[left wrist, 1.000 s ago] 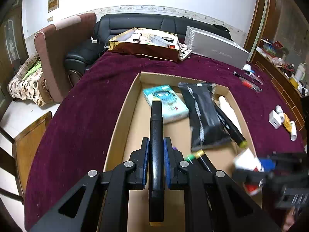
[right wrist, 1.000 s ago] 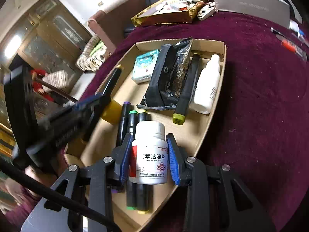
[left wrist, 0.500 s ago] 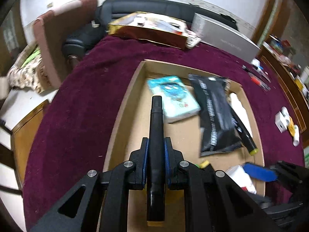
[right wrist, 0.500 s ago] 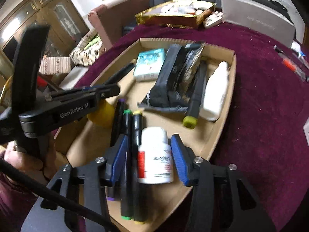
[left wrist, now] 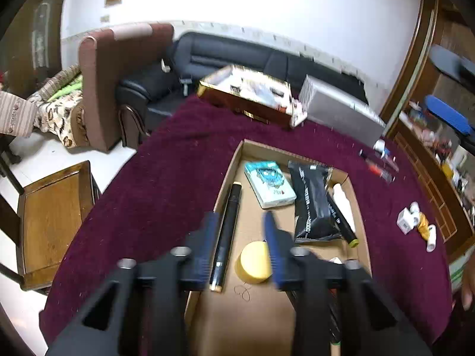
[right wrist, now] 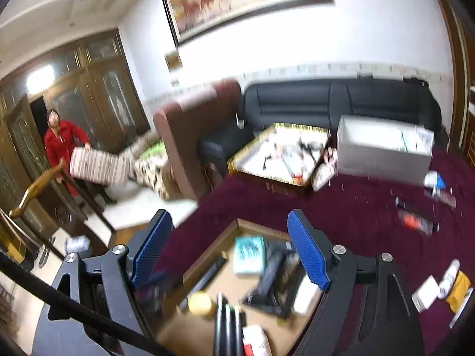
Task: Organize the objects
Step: 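Carry marker and bottle into the box while both grippers release them, then move both open grippers back toward the remaining items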
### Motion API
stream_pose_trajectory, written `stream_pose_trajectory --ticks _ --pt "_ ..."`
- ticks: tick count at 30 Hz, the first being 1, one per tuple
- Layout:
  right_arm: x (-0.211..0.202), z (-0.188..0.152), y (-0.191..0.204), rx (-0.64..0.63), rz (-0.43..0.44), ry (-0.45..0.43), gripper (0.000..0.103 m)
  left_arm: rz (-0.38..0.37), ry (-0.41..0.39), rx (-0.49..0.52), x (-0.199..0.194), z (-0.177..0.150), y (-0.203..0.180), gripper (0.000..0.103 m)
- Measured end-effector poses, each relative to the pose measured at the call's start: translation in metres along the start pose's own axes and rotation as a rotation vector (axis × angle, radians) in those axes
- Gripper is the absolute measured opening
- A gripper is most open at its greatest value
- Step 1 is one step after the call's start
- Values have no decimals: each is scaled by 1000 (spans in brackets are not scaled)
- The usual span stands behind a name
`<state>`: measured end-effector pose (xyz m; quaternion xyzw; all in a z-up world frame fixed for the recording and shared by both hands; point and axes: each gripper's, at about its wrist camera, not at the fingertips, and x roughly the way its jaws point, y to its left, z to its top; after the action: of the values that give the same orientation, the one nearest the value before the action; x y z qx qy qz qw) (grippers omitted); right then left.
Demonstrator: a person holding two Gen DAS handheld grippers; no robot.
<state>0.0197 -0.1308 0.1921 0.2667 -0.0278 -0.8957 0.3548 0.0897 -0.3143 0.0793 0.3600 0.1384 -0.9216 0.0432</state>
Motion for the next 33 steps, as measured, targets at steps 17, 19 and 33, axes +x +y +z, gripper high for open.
stream_pose_trajectory --ticks 17,19,33 --pt "12 -95 -82 206 -92 194 103 -35 -17 -62 -28 -38 3 40" --pt "-3 -98 -93 201 -121 190 103 -45 -20 -40 -34 -41 -9 40" --pt "-123 -124 -199 307 -363 97 103 -241 56 268 -52 -68 -146 40"
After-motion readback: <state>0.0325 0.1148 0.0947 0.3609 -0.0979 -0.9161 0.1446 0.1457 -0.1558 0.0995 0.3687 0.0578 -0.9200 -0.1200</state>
